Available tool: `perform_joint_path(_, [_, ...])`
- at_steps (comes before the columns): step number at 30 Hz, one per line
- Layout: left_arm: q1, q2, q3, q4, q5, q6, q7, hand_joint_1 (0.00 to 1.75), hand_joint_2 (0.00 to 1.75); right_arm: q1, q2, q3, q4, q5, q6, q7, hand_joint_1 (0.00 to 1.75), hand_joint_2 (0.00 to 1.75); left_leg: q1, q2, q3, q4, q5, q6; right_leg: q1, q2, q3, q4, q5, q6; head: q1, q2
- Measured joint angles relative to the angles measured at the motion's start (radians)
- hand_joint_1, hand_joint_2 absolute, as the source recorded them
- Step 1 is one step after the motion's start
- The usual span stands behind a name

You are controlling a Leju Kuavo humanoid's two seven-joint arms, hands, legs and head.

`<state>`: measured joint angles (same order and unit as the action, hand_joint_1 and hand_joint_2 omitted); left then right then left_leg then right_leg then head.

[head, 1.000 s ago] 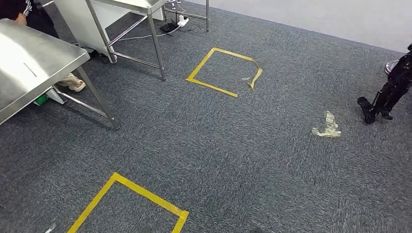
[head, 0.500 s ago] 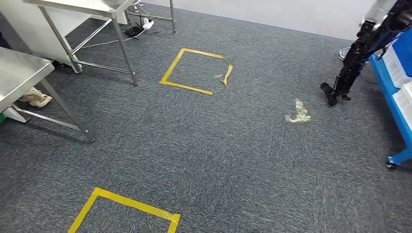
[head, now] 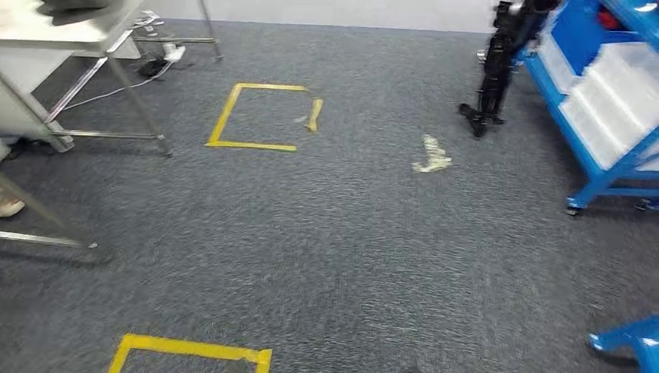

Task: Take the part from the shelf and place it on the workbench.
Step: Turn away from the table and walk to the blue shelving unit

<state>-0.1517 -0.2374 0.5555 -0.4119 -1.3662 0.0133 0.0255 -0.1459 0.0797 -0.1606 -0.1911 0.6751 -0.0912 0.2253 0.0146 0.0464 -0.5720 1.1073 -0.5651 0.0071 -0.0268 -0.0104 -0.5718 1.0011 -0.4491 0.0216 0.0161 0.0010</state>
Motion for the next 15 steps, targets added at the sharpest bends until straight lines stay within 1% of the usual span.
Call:
perform_joint_path(1, [0.001, 0.0, 0.0, 0.0, 0.0, 0.0, 0.0, 0.0, 0.0, -0.001, 0.001, 0.0, 0.0, 0.002, 0.0, 0.0, 0.0, 0.0, 0.0, -0.027, -0.032, 0.067, -0.035, -0.001, 0.003, 0.012, -0.001, 0.0, 0.001, -0.005, -0.002, 0.0])
perform_joint_path(2, [0.003, 0.001, 0.0, 0.0, 0.0, 0.0, 0.0, 0.0, 0.0, -0.002, 0.001, 0.0, 0.0, 0.003, 0.0, 0.0, 0.0, 0.0, 0.001, -0.041, -0.066, 0.134, -0.063, -0.001, 0.005, 0.025, -0.002, 0.0, 0.002, -0.009, -0.003, 0.0])
perform_joint_path(3, [0.005, 0.001, 0.0, 0.001, 0.0, 0.0, 0.0, 0.0, 0.0, -0.001, 0.002, -0.001, 0.0, 0.004, 0.0, 0.0, 0.0, 0.0, 0.001, -0.047, -0.092, 0.181, -0.075, -0.001, 0.008, 0.039, -0.002, 0.001, 0.002, -0.01, -0.003, 0.0])
perform_joint_path(4, [0.006, 0.002, 0.001, 0.001, 0.0, 0.0, 0.0, 0.0, 0.0, 0.001, 0.002, -0.001, 0.0, 0.004, 0.0, 0.0, 0.0, 0.0, 0.001, -0.049, -0.103, 0.193, -0.066, 0.0, 0.009, 0.053, -0.003, 0.001, 0.002, -0.011, -0.003, 0.0])
perform_joint_path(5, [0.007, 0.003, 0.001, 0.001, 0.0, 0.0, 0.0, 0.0, 0.0, 0.002, 0.002, -0.003, 0.0, 0.004, 0.0, 0.0, 0.0, 0.0, 0.002, -0.051, -0.094, 0.164, -0.037, 0.001, 0.01, 0.067, -0.002, 0.003, 0.002, -0.011, -0.003, 0.0])
perform_joint_path(6, [0.007, 0.004, 0.001, 0.001, 0.0, 0.001, 0.0, 0.0, 0.0, 0.002, 0.002, -0.004, 0.0, 0.004, 0.0, 0.0, 0.0, 0.0, 0.004, -0.059, -0.069, 0.104, 0.003, 0.003, 0.01, 0.081, -0.002, 0.004, 0.002, -0.01, -0.003, 0.0])
perform_joint_path(7, [0.007, 0.004, 0.001, 0.001, 0.0, 0.001, 0.0, 0.0, 0.0, 0.002, 0.002, -0.006, 0.0, 0.004, 0.0, 0.0, 0.0, 0.0, 0.007, -0.08, -0.039, 0.035, 0.038, 0.004, 0.011, 0.095, -0.002, 0.007, 0.001, -0.009, -0.003, 0.0])
perform_joint_path(8, [0.007, 0.005, 0.001, 0.001, -0.001, 0.002, 0.0, 0.0, 0.0, 0.001, 0.002, -0.007, 0.0, 0.004, 0.0, 0.0, 0.0, 0.0, 0.009, -0.098, -0.015, -0.021, 0.061, 0.006, 0.014, 0.106, -0.004, 0.011, 0.0, -0.006, -0.002, 0.0])
perform_joint_path(9, [0.006, 0.004, 0.001, 0.001, -0.001, 0.002, 0.0, 0.0, 0.0, 0.001, 0.003, -0.008, 0.0, 0.004, -0.001, 0.0, 0.0, 0.0, 0.009, -0.113, 0.0, -0.055, 0.071, 0.007, 0.016, 0.116, -0.008, 0.013, 0.0, -0.001, -0.002, 0.0])
perform_joint_path(10, [0.006, 0.004, 0.001, 0.001, -0.002, 0.002, 0.0, 0.0, 0.0, 0.001, 0.003, -0.009, 0.0, 0.004, -0.001, 0.0, 0.0, 0.0, 0.007, -0.119, 0.004, -0.067, 0.071, 0.011, 0.016, 0.125, -0.012, 0.013, 0.001, 0.006, -0.002, 0.0])
perform_joint_path(11, [0.006, 0.004, 0.001, 0.001, -0.003, 0.002, 0.0, 0.0, 0.0, 0.003, 0.003, -0.012, 0.0, 0.004, -0.001, 0.0, 0.0, 0.0, 0.003, -0.11, 0.005, -0.07, 0.073, 0.017, 0.015, 0.133, -0.018, 0.011, 0.003, 0.014, -0.002, 0.0])
perform_joint_path(12, [0.005, 0.003, 0.001, 0.001, -0.003, 0.002, 0.0, 0.0, 0.0, 0.006, 0.003, -0.014, 0.0, 0.004, -0.002, 0.0, 0.0, 0.0, 0.001, -0.099, 0.006, -0.074, 0.077, 0.025, 0.013, 0.137, -0.023, 0.01, 0.005, 0.021, -0.002, 0.0])
perform_joint_path(13, [0.004, 0.003, 0.001, 0.001, -0.003, 0.001, 0.0, 0.0, 0.0, 0.008, 0.003, -0.016, 0.0, 0.004, -0.002, 0.0, 0.0, 0.0, 0.0, -0.089, 0.009, -0.08, 0.081, 0.034, 0.012, 0.125, -0.029, 0.017, 0.003, 0.026, -0.002, 0.0])
perform_joint_path(14, [0.003, 0.003, 0.001, 0.001, -0.004, 0.001, 0.0, 0.0, 0.0, 0.009, 0.003, -0.018, 0.0, 0.004, -0.002, -0.001, 0.0, 0.0, 0.001, -0.077, 0.011, -0.086, 0.084, 0.042, 0.014, 0.102, -0.044, 0.041, -0.009, 0.026, 0.0, 0.0])
perform_joint_path(15, [0.003, 0.003, 0.001, 0.001, -0.004, 0.0, 0.0, 0.0, 0.0, 0.009, 0.004, -0.02, 0.0, 0.004, -0.002, -0.001, 0.0, 0.0, 0.002, -0.063, 0.013, -0.09, 0.087, 0.049, 0.015, 0.074, -0.066, 0.086, -0.029, 0.024, 0.003, 0.0])
